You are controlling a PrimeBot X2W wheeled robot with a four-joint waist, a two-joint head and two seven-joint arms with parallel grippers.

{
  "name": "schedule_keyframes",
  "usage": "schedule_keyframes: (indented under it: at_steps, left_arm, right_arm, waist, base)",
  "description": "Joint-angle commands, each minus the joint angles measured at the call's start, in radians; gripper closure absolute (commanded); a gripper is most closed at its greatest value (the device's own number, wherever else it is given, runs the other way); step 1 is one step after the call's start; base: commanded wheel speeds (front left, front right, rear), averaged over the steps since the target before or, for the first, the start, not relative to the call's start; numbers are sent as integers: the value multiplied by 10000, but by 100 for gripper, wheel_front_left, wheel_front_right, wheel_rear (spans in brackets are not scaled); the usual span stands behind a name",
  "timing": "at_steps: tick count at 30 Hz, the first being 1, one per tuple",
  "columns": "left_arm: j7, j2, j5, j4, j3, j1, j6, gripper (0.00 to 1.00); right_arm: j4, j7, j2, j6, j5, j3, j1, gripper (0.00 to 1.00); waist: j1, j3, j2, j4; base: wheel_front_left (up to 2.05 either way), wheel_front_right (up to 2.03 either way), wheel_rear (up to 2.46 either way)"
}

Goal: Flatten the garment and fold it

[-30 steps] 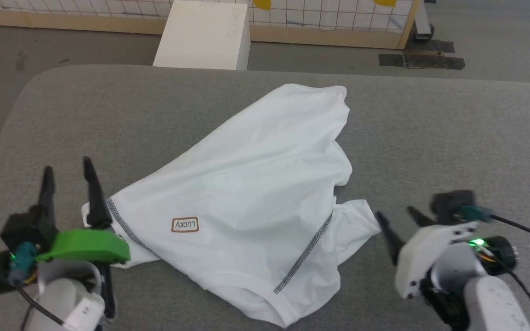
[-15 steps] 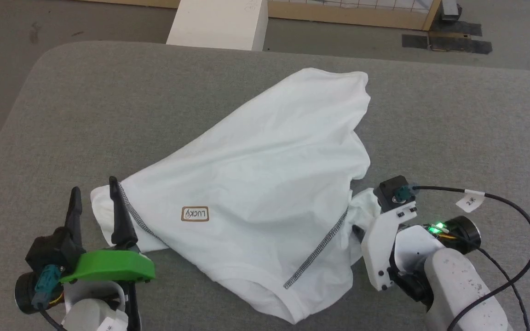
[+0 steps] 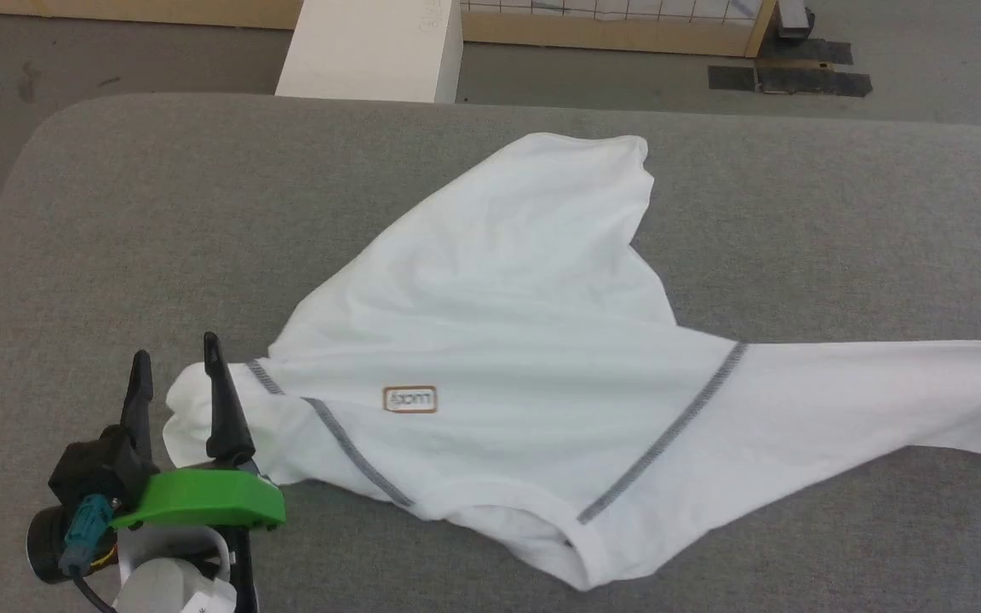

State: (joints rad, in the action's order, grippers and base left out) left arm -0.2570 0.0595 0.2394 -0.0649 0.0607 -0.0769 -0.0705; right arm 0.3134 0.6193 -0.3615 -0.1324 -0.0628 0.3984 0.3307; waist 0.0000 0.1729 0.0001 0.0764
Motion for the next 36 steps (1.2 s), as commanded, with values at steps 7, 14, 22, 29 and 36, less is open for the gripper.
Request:
schedule_keyframes:
  at_steps: [7, 14, 22, 29, 36]
  left_arm:
    - [-47, -56, -96, -211, 128, -61, 193, 0]
    - [-47, -71, -114, -431, 126, -163, 318, 0]
    - [-47, -85, -26, -666, 49, 23, 334, 0]
    - [-47, -90, 279, -872, -418, 149, 383, 0]
    - [809, -85, 701, -1389, -1596, -772, 799, 0]
  right_arm:
    - [443, -871, 143, 17, 1053, 1899, 781, 100]
    - [501, -2583, 868, 17, 1281, 2076, 1090, 0]
    - [-1156, -4608, 2418, 17, -568, 862, -292, 0]
    - [-2522, -5231, 3099, 17, -2149, -182, -2823, 0]
    - [-2096, -6119, 3110, 17, -3749, -1461, -3766, 0]
  waist:
    - [0, 226, -1, -49]
    - [0, 115, -1, -56]
    - [0, -537, -1, -127]
    - [0, -961, -1, -152]
    - [0, -807, -1, -852]
  base:
    - [0, 0, 0]
    - [0, 0, 0]
    - [0, 0, 0]
    - [0, 0, 0]
    - [0, 0, 0]
